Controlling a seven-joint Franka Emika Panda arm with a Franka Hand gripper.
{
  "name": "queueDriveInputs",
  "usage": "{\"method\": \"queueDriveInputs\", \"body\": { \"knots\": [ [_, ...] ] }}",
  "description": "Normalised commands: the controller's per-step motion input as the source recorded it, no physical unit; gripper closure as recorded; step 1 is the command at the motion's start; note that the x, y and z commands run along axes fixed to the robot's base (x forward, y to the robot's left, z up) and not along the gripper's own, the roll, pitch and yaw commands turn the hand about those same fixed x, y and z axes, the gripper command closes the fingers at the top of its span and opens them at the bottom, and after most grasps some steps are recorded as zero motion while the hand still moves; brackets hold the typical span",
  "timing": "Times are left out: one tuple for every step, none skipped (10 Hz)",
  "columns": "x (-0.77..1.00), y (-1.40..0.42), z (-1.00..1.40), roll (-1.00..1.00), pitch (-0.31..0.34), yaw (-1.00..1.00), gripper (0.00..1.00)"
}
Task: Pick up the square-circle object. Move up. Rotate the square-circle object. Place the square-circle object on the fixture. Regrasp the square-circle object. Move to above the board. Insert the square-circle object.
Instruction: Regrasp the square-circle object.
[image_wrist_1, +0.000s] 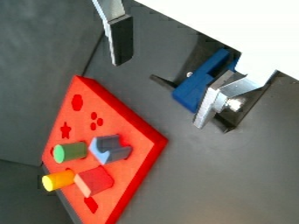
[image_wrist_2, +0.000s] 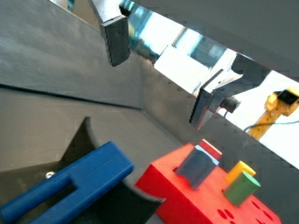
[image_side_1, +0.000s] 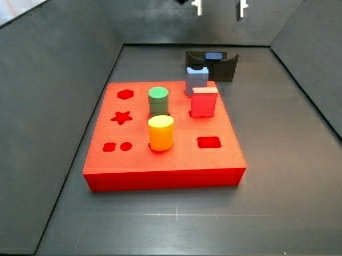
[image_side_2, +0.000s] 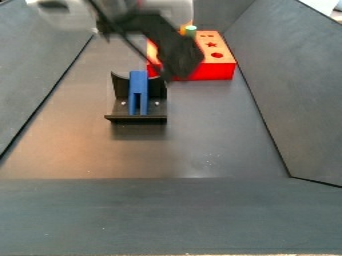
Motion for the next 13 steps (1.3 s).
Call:
{"method": "queueDriveInputs", "body": {
  "knots": [
    [-0.11, -0.72, 0.80, 1.00, 0.050, 0.00, 0.00],
    [-0.12, -0.57, 0.63, 1.00, 0.041, 0.00, 0.00],
    [-0.10, -0.36, 0.37, 1.00, 0.034, 0.00, 0.00],
    [-0.07, -0.18, 0.15, 1.00, 0.032, 0.00, 0.00],
    [-0.04, -0.04, -0.01, 1.00, 0.030, 0.00, 0.00],
    [-0.01, -0.02, -0.01, 1.00, 0.031, 0.00, 0.00],
    [-0.02, -0.02, 0.02, 1.00, 0.029, 0.00, 0.00],
    [-0.03, -0.03, 0.03, 1.00, 0.025, 0.00, 0.00],
    [-0.04, -0.02, 0.01, 1.00, 0.017, 0.00, 0.00],
    [-0.04, -0.03, 0.01, 1.00, 0.012, 0.00, 0.00],
    [-0.05, -0.02, 0.01, 1.00, 0.006, 0.00, 0.00],
    [-0.05, -0.02, 0.01, 1.00, 0.000, 0.00, 0.00],
    [-0.04, -0.02, 0.01, 1.00, -0.009, 0.00, 0.00]
  ]
}}
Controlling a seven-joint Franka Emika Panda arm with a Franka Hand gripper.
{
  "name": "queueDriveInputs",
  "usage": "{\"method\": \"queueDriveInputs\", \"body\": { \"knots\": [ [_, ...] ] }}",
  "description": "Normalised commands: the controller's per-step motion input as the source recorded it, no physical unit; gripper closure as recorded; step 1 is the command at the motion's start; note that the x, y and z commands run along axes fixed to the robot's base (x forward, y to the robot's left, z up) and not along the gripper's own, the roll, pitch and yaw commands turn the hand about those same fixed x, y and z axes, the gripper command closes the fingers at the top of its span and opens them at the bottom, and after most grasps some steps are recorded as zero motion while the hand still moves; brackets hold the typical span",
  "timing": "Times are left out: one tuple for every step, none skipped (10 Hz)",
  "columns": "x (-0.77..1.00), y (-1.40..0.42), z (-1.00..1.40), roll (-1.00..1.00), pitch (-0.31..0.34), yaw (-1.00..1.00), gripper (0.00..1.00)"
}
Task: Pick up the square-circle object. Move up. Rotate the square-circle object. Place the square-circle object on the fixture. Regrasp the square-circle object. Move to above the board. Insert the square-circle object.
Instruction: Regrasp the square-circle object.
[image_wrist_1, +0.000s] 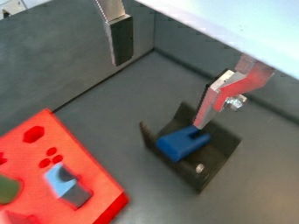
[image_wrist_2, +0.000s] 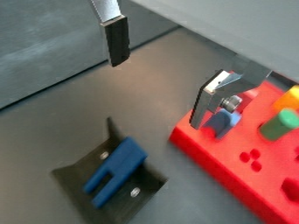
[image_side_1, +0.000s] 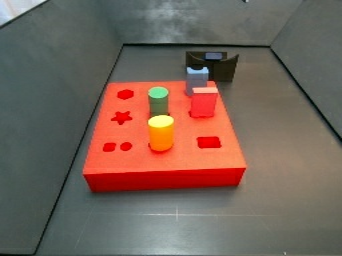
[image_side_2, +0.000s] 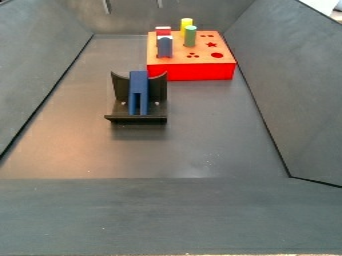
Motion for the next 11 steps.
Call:
{"method": "queueDriveInputs", "body": {
  "knots": [
    [-0.03, -0.02, 0.00, 1.00, -0.013, 0.00, 0.00],
    [-0.02, -0.02, 0.00, 1.00, -0.019, 0.01, 0.00],
    [-0.03, -0.02, 0.00, 1.00, -0.020, 0.01, 0.00],
    [-0.02, -0.02, 0.00, 1.00, -0.017, 0.01, 0.00],
    [-0.01, -0.02, 0.00, 1.00, -0.015, 0.01, 0.00],
    [0.00, -0.02, 0.00, 1.00, -0.006, 0.01, 0.00],
    [0.02, -0.02, 0.00, 1.00, 0.001, 0.01, 0.00],
    [0.03, -0.02, -0.01, 1.00, 0.015, 0.01, 0.00],
    [0.04, -0.03, 0.00, 1.00, 0.023, 0.02, 0.00],
    [0.06, -0.03, -0.01, 1.00, 0.047, 0.02, 0.00],
    [0.07, -0.03, -0.01, 1.00, 0.080, 0.04, 0.00]
  ]
}}
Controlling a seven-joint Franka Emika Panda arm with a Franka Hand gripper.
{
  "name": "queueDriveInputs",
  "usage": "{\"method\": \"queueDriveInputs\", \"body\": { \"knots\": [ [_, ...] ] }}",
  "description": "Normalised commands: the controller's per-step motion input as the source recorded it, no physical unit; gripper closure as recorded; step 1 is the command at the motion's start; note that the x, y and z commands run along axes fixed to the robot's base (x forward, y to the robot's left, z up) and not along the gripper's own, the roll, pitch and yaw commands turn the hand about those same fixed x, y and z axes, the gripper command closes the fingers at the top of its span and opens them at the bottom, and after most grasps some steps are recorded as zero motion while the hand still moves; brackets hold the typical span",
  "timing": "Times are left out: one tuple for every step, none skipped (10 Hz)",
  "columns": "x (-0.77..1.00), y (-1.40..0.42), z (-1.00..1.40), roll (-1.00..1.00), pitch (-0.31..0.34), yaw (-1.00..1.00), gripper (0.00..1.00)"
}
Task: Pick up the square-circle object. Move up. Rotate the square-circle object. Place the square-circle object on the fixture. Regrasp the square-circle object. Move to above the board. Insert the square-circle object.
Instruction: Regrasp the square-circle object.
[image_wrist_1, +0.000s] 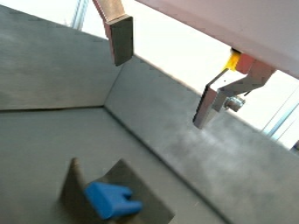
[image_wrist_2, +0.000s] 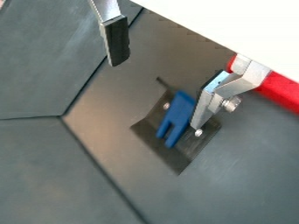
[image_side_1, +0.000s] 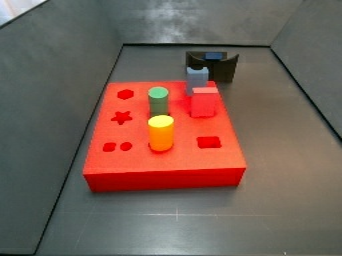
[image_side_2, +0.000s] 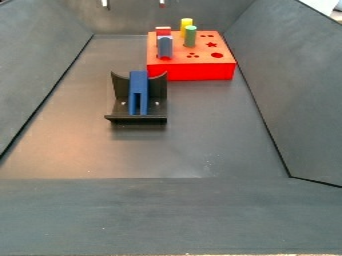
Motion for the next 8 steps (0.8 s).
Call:
{"method": "queueDriveInputs", "body": {
  "knots": [
    [0.08, -0.03, -0.01, 1.00, 0.111, 0.05, 0.00],
    [0.09, -0.04, -0.01, 0.97, 0.132, 0.07, 0.00],
    [0.09, -0.04, -0.02, 0.71, 0.135, 0.09, 0.00],
    [0.09, -0.04, -0.01, 0.45, 0.126, 0.12, 0.00],
    [0.08, -0.02, 0.00, 0.30, 0.111, 0.13, 0.00],
    [0.08, -0.02, 0.00, 0.24, 0.094, 0.15, 0.00],
    [0.03, 0.08, -1.00, 0.14, 0.051, 0.21, 0.00],
    [0.03, 0.08, -1.00, 0.12, 0.021, 0.21, 0.00]
  ]
}}
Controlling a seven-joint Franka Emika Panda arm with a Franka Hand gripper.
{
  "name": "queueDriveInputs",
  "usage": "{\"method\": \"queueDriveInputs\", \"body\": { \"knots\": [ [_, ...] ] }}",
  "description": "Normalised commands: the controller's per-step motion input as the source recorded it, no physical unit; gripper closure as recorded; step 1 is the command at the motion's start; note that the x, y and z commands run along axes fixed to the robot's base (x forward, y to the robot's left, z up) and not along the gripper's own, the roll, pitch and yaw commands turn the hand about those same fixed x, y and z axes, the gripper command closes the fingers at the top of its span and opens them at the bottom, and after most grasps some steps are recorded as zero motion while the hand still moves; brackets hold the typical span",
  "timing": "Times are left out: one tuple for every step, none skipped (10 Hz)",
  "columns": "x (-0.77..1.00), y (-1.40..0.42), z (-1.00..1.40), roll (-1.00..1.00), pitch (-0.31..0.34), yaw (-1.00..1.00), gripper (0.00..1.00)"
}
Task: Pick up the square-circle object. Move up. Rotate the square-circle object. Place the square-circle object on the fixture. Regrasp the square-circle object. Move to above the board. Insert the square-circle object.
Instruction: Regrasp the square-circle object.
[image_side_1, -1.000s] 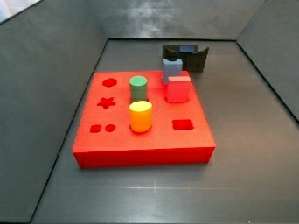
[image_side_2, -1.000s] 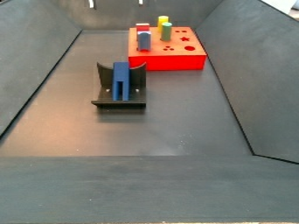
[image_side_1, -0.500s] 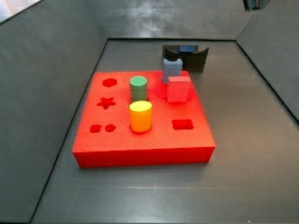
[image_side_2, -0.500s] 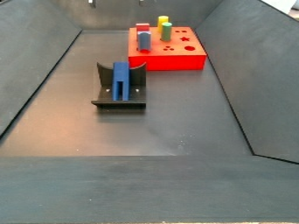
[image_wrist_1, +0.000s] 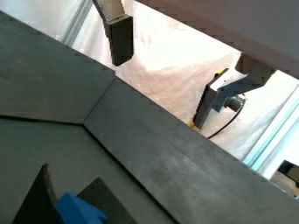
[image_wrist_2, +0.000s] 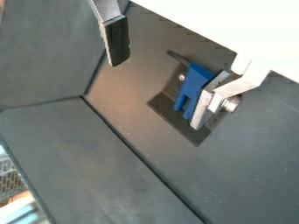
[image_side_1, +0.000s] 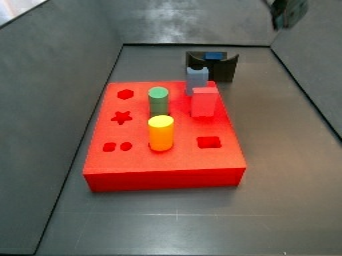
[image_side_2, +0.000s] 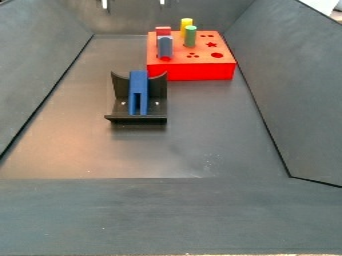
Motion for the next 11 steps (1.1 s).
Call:
{"method": "queueDriveInputs", "body": {
  "knots": [
    [0.05, 0.07, -1.00, 0.11, -0.025, 0.19, 0.00],
    [0.06, 0.06, -1.00, 0.10, -0.069, 0.16, 0.00],
    [0.06, 0.06, -1.00, 0.08, -0.106, 0.14, 0.00],
    [0.07, 0.06, -1.00, 0.08, -0.140, 0.09, 0.00],
    [0.08, 0.06, -1.00, 0.08, -0.147, 0.05, 0.00],
    [0.09, 0.05, -1.00, 0.08, -0.142, 0.02, 0.00],
    [0.09, 0.05, -1.00, 0.08, -0.130, -0.01, 0.00],
    [0.10, 0.04, -1.00, 0.07, -0.102, -0.04, 0.00],
    [0.10, 0.04, -0.93, 0.07, -0.087, -0.05, 0.00],
    [0.08, 0.02, -0.67, 0.07, -0.046, -0.06, 0.00],
    [0.08, 0.01, -0.56, 0.07, -0.035, -0.06, 0.00]
  ]
}}
